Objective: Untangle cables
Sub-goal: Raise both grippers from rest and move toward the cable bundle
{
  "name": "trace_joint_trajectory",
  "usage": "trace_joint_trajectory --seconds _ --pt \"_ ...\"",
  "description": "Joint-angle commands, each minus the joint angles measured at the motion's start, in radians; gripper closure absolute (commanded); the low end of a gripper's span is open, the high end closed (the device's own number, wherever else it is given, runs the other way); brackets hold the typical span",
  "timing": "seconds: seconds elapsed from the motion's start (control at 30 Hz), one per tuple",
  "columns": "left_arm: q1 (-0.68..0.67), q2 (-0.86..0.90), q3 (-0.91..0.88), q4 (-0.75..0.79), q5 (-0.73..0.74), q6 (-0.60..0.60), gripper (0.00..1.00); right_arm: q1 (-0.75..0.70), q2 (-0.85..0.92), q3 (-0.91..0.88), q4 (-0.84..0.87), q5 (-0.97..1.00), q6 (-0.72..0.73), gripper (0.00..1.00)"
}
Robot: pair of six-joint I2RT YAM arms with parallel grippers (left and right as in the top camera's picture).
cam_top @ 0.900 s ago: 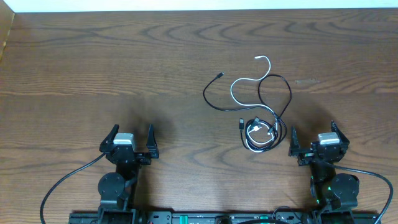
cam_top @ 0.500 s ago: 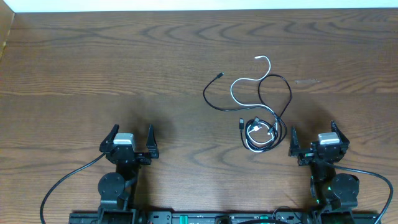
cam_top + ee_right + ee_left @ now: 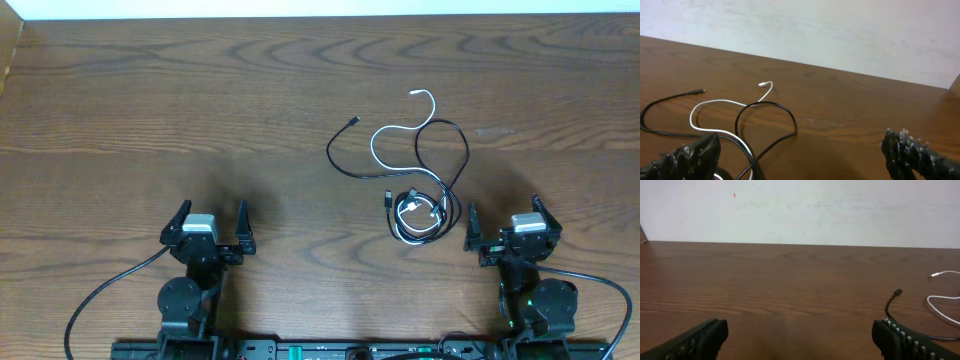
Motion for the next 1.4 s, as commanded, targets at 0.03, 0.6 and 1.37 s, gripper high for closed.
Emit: trace_joint_trajectory --seconds 0.03,0.6,1.37 --pt "0.005 -0.005 -0.008 -0.047 -0.024 -0.013 0.03 0.004 -0.003 -0.001 -0.005 -0.006 -0.014 0.01" --pt "0.005 -0.005 -0.008 -0.047 -0.024 -0.012 0.02 0.004 -0.003 -0.001 -0.005 -0.006 -0.014 0.01" --pt "0.005 0.038 0.018 -0.082 -0.036 -0.137 0.02 0.003 0.039 0.003 -0.006 0.034 0.011 0.01"
